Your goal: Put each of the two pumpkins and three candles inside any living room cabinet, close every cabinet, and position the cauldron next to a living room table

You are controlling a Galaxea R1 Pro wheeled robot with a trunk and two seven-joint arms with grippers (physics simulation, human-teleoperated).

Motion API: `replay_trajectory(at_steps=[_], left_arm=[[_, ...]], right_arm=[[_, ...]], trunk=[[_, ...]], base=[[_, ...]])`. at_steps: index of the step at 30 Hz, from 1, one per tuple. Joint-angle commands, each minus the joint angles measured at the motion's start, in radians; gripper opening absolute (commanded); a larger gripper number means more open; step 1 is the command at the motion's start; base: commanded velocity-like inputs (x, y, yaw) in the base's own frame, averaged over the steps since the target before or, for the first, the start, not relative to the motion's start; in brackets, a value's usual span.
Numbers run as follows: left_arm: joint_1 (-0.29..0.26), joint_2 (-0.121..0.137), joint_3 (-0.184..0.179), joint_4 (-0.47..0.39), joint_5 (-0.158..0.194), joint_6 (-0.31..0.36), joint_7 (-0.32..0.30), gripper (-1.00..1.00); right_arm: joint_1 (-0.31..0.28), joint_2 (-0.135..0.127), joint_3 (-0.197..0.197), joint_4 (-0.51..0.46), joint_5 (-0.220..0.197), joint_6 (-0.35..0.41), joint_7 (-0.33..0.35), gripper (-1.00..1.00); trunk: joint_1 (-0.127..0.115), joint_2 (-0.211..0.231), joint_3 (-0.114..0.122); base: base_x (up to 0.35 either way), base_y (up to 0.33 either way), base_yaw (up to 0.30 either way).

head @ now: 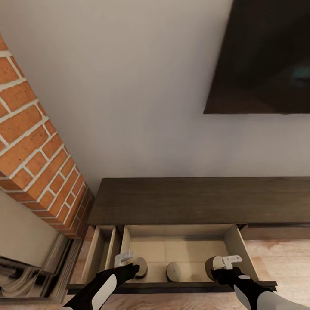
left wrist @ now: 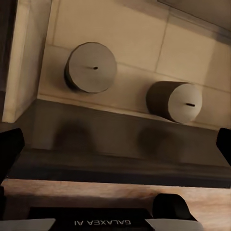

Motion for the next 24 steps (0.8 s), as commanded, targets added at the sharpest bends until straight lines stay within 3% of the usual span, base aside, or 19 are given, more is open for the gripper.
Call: replay_trajectory(at_steps=[1,6,20,24], left_arm=[[0.0,0.002,0.0,0.0,0.0,0.001,0.0,1.0],[0.0,0.001,0.0,0.0,-0.001,-0.002,0.0,1.0],[0.0,-0.003,0.001,0.001,0.0,-0.005,0.0,1.0],[0.0,-0.004,0.004,0.002,0.002,-0.006,0.002,1.0]], right_arm=[[0.001,0.0,0.007,0.005,0.0,0.0,-0.001,-1.0],[0.001,0.0,0.007,0.004,0.0,0.0,-0.001,-1.0],[0.001,0.0,0.007,0.005,0.0,0.0,0.0,-1.0],[0.001,0.0,0.007,0.005,0.0,0.0,0.001,-1.0]], trunk=[[0.0,0.0,-0.002],[0.0,0.0,-0.005],[0.0,0.0,-0.005],[0.015,-0.028,-0.018]], base=[[0.254,0.0,0.0],[0.142,0.0,0.0],[0.005,0.0,0.0],[0.0,0.0,0.0]])
